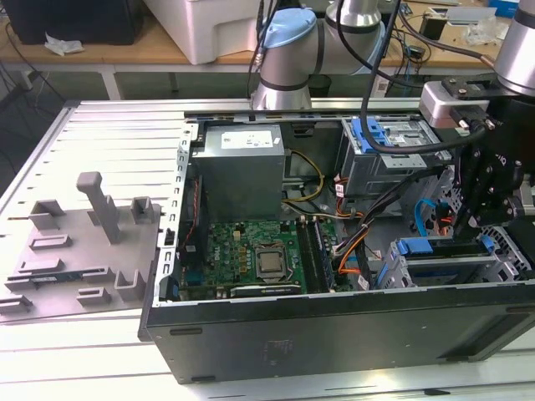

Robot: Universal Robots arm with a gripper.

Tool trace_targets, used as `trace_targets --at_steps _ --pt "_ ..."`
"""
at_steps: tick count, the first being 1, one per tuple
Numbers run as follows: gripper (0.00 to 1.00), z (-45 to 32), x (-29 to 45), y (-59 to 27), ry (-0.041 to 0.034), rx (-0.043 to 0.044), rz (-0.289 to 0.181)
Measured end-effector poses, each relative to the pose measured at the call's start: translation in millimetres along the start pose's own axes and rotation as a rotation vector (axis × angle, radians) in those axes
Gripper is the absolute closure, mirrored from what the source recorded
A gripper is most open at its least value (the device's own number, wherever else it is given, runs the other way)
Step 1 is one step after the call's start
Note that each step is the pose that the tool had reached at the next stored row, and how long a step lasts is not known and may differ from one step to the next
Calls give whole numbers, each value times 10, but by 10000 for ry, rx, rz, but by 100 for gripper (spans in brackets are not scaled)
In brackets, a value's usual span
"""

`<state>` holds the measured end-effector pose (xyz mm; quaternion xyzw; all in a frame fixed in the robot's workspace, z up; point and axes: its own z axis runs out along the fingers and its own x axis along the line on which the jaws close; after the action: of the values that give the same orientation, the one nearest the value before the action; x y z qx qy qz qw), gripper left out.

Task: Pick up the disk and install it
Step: 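Insert the first disk wire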

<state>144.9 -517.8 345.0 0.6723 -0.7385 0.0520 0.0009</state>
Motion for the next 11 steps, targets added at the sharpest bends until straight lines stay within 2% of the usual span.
trace_targets --at_steps 8,11 --pt "83 1 6 -1 -19 18 -247" --pt "83 0 6 -1 -36 35 -478"
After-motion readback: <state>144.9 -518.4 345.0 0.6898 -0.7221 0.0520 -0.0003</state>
